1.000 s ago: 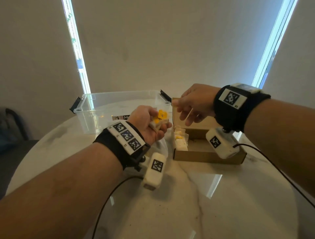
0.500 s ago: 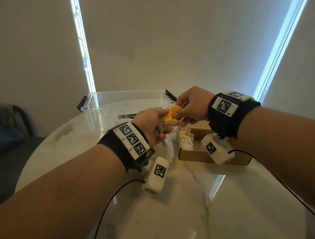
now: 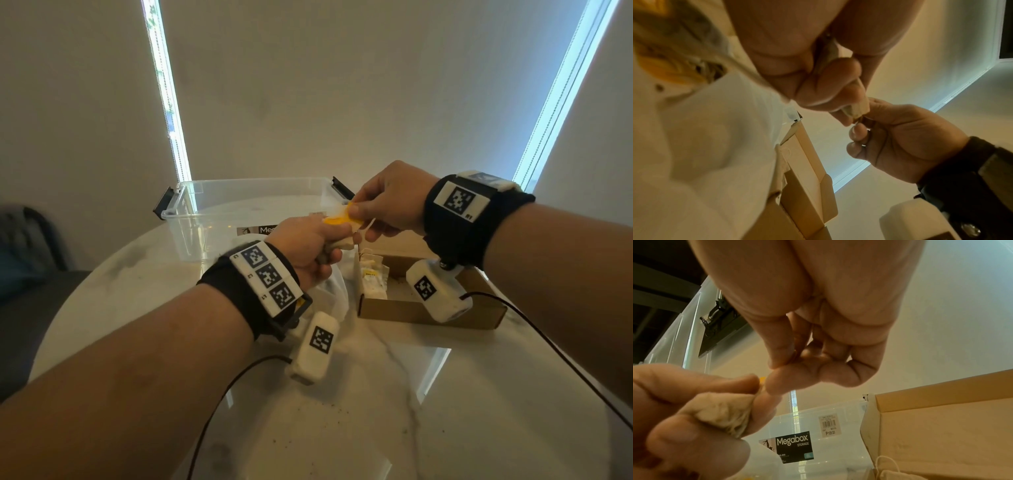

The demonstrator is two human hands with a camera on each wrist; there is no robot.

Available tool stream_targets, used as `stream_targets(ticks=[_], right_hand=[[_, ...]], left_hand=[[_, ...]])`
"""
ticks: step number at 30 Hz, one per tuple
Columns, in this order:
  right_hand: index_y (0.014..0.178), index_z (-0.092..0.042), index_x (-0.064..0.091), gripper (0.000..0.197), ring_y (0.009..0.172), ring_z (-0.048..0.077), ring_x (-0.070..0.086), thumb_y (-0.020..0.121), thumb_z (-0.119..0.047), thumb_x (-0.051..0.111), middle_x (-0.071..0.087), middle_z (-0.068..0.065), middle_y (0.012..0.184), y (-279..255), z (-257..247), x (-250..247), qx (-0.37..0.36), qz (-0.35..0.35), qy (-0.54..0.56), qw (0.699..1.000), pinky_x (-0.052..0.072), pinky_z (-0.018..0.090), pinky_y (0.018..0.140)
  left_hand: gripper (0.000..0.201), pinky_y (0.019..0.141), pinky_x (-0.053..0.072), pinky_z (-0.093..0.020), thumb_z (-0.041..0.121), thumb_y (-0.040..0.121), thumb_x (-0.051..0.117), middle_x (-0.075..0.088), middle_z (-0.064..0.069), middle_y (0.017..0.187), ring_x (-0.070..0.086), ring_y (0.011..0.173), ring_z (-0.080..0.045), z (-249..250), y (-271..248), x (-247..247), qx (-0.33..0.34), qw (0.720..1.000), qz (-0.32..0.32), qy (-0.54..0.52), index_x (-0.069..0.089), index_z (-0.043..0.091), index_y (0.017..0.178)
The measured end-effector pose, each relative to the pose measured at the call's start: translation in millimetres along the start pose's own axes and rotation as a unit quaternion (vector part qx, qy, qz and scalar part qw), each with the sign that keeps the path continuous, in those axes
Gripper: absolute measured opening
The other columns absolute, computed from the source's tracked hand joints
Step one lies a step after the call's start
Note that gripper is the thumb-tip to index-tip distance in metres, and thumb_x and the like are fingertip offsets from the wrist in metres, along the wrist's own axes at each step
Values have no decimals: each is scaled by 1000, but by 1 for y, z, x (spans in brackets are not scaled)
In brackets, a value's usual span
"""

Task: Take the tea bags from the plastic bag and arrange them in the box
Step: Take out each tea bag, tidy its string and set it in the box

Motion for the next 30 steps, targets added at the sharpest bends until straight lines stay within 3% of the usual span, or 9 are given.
stream_targets(ticks=[3, 7, 10, 14, 20, 25, 28, 30], right_hand=[[95, -21, 76, 6, 60, 8, 71, 92, -25, 72, 77, -1, 81, 0, 0, -2, 0, 16, 9, 1000, 60, 29, 71], [92, -24, 76, 5, 62, 6, 72, 89, -27, 75, 77, -3, 78, -1, -3, -9, -9, 44, 19, 999, 58, 23, 64], [92, -16, 75, 7, 65, 8, 74, 87, -21, 77, 78, 1, 77, -2, -4, -13, -9, 44, 38, 998, 59, 24, 68], [97, -6, 70, 7, 70, 14, 76, 90, -5, 71, 77, 10, 84, -7, -9, -16, -3, 27, 109, 994, 60, 30, 73], [100, -5, 68, 10, 72, 19, 77, 93, 2, 65, 76, 10, 84, -7, -12, -11, 2, 8, 146, 989, 61, 34, 75], [103, -7, 69, 13, 69, 16, 76, 90, -5, 72, 78, 8, 82, -4, -10, -9, 8, 33, 130, 991, 61, 33, 73], [100, -10, 70, 13, 67, 14, 75, 88, -8, 75, 78, 5, 79, -3, -12, -9, 4, 35, 105, 994, 61, 31, 72], [98, -11, 72, 12, 65, 12, 74, 87, -11, 77, 77, 4, 79, -4, -12, -12, 3, 40, 85, 996, 60, 30, 71]], left_hand=[[20, 44, 42, -18, 20, 99, 56, 73, -4, 95, 58, 57, -8, -1, -2, 0, -4, 1000, -4, -20, 60, 16, 119], [39, 50, 54, -23, 40, 99, 54, 71, -11, 96, 66, 65, -16, -5, -5, 2, -64, 990, -11, -127, 61, 7, 117], [41, 52, 57, -26, 42, 100, 51, 70, -13, 91, 69, 70, -22, -5, -5, 0, -79, 985, 2, -156, 60, 7, 119], [47, 61, 60, -30, 49, 100, 44, 66, -18, 106, 68, 88, -30, -3, -7, -1, -76, 979, 9, -187, 61, 9, 119], [45, 52, 58, -29, 39, 92, 61, 63, -16, 101, 67, 75, -25, -2, -6, 3, -69, 975, -16, -208, 62, 7, 123], [57, 56, 59, -28, 55, 89, 62, 67, -16, 86, 65, 73, -23, 3, -9, 7, -66, 970, -57, -228, 64, 4, 114], [48, 51, 58, -26, 36, 91, 67, 66, -14, 92, 67, 68, -19, 0, -6, 2, -63, 980, -46, -182, 57, 7, 128], [43, 54, 59, -27, 31, 93, 65, 68, -14, 96, 70, 69, -20, -1, -3, -5, -48, 983, -14, -179, 57, 8, 129]])
Point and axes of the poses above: each hand's wrist, its own y-axis towards the middle knuckle, its own x-axis out of the palm, z = x × y, the point moved 8 cm from there along y, towards the middle knuckle
